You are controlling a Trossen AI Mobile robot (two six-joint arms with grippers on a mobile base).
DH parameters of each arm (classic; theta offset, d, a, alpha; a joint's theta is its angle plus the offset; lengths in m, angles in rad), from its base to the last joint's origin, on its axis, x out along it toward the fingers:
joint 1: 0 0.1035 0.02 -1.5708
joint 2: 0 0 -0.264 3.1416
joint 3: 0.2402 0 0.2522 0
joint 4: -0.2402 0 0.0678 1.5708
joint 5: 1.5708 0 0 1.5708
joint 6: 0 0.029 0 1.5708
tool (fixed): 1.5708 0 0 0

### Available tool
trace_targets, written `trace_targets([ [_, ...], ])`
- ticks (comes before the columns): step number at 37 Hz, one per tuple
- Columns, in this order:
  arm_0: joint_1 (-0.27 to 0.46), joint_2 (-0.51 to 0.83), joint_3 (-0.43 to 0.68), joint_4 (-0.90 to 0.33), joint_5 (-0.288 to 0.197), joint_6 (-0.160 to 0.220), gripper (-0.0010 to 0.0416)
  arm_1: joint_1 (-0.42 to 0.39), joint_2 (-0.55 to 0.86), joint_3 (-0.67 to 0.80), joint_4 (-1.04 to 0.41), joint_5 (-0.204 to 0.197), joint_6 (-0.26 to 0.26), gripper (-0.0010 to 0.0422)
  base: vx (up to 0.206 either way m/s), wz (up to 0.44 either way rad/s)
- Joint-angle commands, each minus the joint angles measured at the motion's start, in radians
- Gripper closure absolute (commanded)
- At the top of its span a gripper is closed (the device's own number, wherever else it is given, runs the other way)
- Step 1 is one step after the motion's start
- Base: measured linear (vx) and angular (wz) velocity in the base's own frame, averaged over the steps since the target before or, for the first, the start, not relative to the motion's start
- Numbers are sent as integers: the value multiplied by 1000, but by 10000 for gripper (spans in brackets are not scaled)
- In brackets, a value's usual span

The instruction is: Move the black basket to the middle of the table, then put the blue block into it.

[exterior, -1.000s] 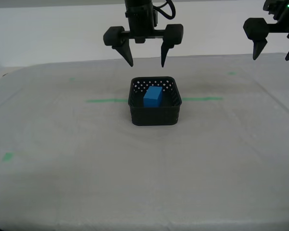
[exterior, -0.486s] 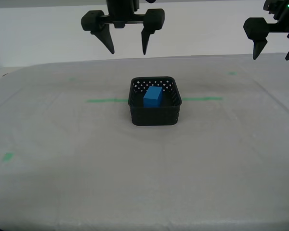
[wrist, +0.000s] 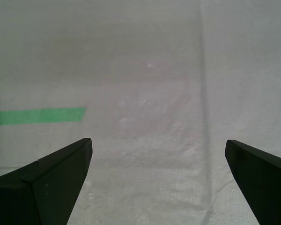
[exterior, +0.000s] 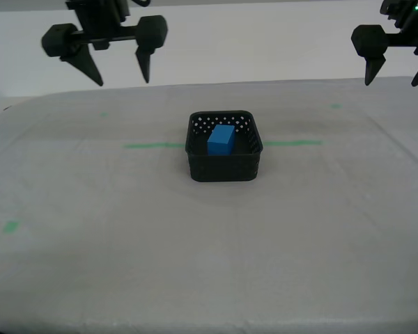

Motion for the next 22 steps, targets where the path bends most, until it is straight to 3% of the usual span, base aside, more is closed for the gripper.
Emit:
trace_targets([
  [1,1,0,0,0,0,-2,7,55,-31,-39,1,16,35,11,0,0],
  [12,1,0,0,3,0,-2,7,170,-85,-106,19,11,95,12,0,0],
  [22,1,0,0,4,0,-2,7,209,-87,-117,35,-9,139,12,0,0],
])
